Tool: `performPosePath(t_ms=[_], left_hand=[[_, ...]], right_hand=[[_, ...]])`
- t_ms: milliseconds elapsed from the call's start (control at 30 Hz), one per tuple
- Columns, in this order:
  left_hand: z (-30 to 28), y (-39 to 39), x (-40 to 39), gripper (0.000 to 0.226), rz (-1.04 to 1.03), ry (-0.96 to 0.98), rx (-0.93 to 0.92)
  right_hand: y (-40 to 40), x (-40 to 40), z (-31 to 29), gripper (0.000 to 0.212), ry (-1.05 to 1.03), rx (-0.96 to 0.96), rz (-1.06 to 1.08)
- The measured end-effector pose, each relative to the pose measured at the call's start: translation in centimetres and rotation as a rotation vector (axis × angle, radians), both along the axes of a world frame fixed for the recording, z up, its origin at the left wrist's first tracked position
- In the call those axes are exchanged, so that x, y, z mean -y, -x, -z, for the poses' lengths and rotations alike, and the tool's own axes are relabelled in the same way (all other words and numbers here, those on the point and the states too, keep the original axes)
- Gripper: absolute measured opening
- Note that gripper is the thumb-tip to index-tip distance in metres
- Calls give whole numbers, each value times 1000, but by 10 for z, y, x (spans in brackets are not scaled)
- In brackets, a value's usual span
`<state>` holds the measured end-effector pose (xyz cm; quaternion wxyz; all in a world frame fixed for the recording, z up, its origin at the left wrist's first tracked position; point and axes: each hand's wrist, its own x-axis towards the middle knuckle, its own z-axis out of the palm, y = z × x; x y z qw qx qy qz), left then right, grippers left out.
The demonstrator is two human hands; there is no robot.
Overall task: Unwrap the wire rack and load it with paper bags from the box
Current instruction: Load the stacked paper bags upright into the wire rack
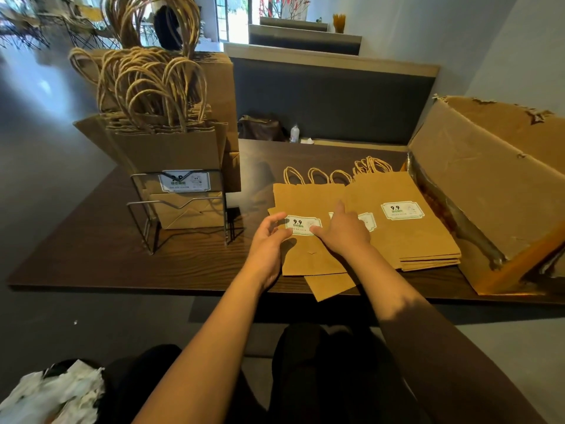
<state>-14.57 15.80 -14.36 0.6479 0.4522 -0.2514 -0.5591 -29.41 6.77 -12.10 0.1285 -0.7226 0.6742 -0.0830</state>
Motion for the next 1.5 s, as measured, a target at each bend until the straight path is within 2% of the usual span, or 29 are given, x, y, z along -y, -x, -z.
performPosePath(t_ms=[133, 333, 433, 533, 667, 767, 900, 933, 1033, 1167, 1333, 1433, 1500], left_hand=[[2, 0, 2, 35, -12, 13, 2], [0, 1, 2, 31, -34, 40, -47], [1, -2, 1, 31, -163, 103, -22], [3, -13, -2, 36, -293, 100, 11], [-25, -23, -12, 45, -100, 113, 141], [-55, -33, -19, 40, -33, 275, 421], [-60, -46, -19, 39, -34, 275, 620], [-55, -48, -19, 39, -12, 244, 659], [-35, -50, -20, 38, -17, 233, 725], [-30, -49, -20, 35, -84, 271, 684], [-49, -53, -22, 34, -109, 357, 644], [-33, -65, -23, 43, -12, 286, 749], [-14, -67, -24, 54, 67, 190, 898]], right_hand=[[-4, 2, -1, 92, -20, 197, 15], [3, 11, -4, 96, -109, 650, 81], [8, 14, -5, 99, -160, 887, 74], [11, 6, -15, 105, -120, 1021, 29], [6, -11, -44, 77, 55, 1156, -149], [-1, -16, -60, 52, 172, 1189, -210], [-20, -26, -44, 25, -11, 1143, -209], [-25, -29, -36, 27, -73, 1126, -186], [-35, -34, -16, 60, -174, 1113, -190], [-40, -41, -18, 44, -104, 1111, -216], [-41, -36, -32, 37, 46, 1013, -238], [-38, -34, -25, 36, -70, 1062, -244], [-34, -36, -12, 46, -206, 1062, -247]])
